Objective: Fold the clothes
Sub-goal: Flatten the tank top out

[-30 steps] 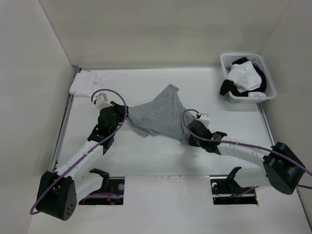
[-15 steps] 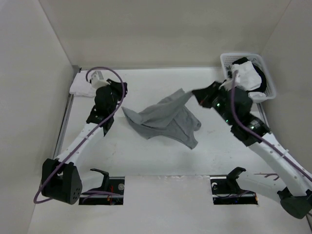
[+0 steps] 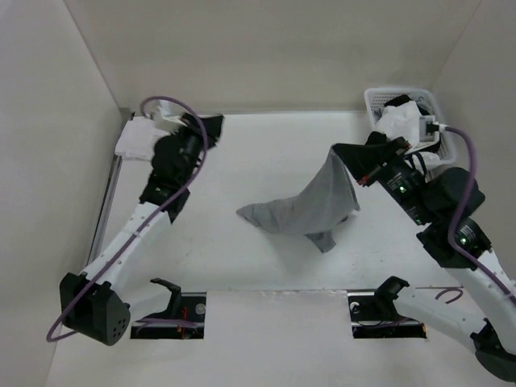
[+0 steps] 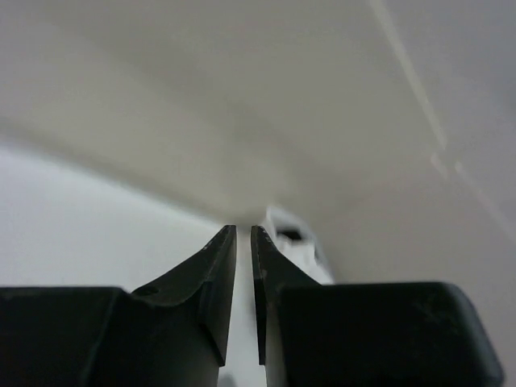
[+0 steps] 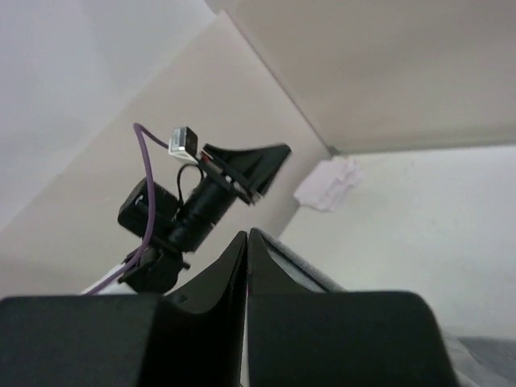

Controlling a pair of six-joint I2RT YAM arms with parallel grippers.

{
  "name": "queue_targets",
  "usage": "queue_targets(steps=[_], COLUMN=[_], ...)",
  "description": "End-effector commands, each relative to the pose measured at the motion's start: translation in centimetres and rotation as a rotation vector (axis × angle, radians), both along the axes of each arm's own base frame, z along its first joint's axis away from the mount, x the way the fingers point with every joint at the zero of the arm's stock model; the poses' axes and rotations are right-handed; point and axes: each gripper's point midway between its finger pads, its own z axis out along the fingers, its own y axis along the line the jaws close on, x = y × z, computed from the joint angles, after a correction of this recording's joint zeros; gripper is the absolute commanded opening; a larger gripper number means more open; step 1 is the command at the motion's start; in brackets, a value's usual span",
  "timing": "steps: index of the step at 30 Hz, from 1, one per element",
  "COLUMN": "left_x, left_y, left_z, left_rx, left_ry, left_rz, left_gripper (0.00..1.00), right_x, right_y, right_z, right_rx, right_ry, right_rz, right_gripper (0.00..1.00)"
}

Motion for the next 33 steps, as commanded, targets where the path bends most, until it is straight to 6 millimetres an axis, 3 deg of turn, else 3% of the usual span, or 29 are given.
queue_targets(steps=[1, 3, 5, 8, 11, 17, 24, 26, 28, 30, 33], left_x=[-3.3, -6.3, -8.6, -10.5, -11.1, -8.8, -8.5, -7.6, -5.6, -3.1, 0.1], left_y=[-5.4, -6.4, -5.6, -4.2, -4.7, -6.8, -7.0, -6.9, -7.3, -8.4, -9.2], left_z=[-12.4, -16.9, -20.3, -24.9, -28.8, -30.7, -33.5, -33.1, -31.0, -26.7, -17.4], left_rx=[0.144, 0.192, 0.228, 0.237, 0.272, 0.278, 0.282, 0.262, 0.225, 0.169, 0.097], left_ry=[0.249, 0.33, 0.391, 0.486, 0.582, 0.579, 0.67, 0.662, 0.616, 0.52, 0.334], left_rz=[-0.149, -0.187, -0.172, -0.134, -0.164, -0.199, -0.21, -0.195, -0.188, -0.187, -0.182], left_gripper=[0.15, 0.19, 0.27, 0.38, 0.42, 0.47, 0.35, 0.21, 0.1, 0.05, 0.03], right_x=[3.0, 4.3, 5.8, 7.4, 8.5, 8.5, 8.7, 9.0, 9.2, 9.3, 8.9], right_y=[1.6, 1.5, 0.8, -0.2, -1.4, -1.5, -2.1, -1.8, -1.2, -0.7, -0.2], right_z=[-3.6, -4.3, -5.0, -6.1, -6.6, -7.5, -7.7, -7.8, -7.8, -7.3, -4.6], right_rx=[-0.047, -0.075, -0.089, -0.098, -0.087, -0.097, -0.096, -0.094, -0.088, -0.08, -0.07], right_ry=[0.092, 0.098, 0.112, 0.128, 0.137, 0.148, 0.148, 0.148, 0.145, 0.136, 0.093], right_rz=[-0.042, -0.076, -0.135, -0.205, -0.25, -0.238, -0.249, -0.241, -0.22, -0.201, -0.171], right_gripper=[0.02, 0.02, 0.02, 0.02, 0.02, 0.02, 0.03, 0.03, 0.03, 0.03, 0.03])
